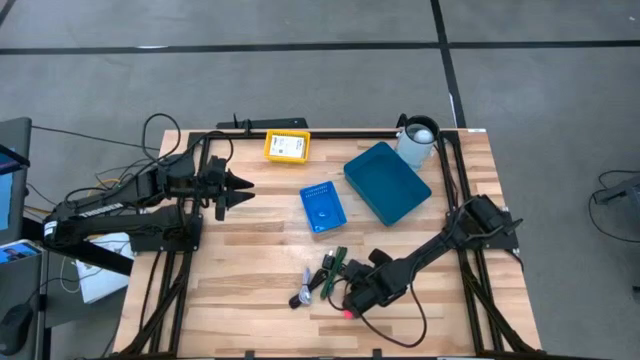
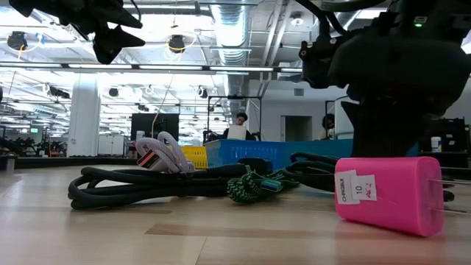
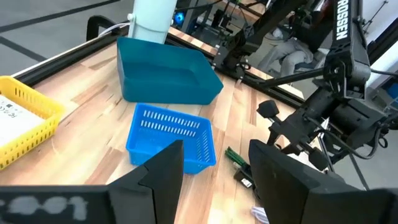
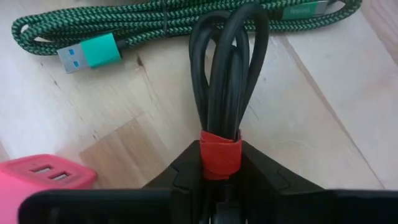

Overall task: Pick and place items into bin
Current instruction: Put the black charger cable into the dark blue bin

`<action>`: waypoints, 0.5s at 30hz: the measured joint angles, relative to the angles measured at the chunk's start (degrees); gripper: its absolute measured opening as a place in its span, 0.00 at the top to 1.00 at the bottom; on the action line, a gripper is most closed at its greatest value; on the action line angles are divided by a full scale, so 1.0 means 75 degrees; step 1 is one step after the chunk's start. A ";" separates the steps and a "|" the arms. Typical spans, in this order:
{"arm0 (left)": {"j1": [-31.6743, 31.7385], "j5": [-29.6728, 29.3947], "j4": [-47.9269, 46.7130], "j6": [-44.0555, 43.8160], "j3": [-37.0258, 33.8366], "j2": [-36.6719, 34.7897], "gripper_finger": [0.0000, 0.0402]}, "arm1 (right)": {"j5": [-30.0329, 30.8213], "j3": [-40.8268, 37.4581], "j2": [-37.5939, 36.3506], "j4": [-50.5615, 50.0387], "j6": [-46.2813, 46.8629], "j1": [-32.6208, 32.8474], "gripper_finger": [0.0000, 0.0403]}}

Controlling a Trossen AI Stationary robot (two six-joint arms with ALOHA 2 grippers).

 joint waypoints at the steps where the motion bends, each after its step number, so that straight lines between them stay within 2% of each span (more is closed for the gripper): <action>1: 0.0000 0.0000 0.0000 0.0003 0.0000 0.0000 0.57 | 0.0014 0.0097 0.0012 -0.0124 0.0034 -0.0001 0.83; 8: 0.0000 -0.0003 0.0000 0.0020 0.0000 0.0000 0.57 | 0.0454 0.1039 0.0056 -0.1694 0.0179 -0.0037 0.83; 15: 0.0000 -0.0001 0.0000 0.0028 0.0000 0.0003 0.57 | 0.1179 0.2237 0.0035 -0.4061 0.0210 -0.0189 0.83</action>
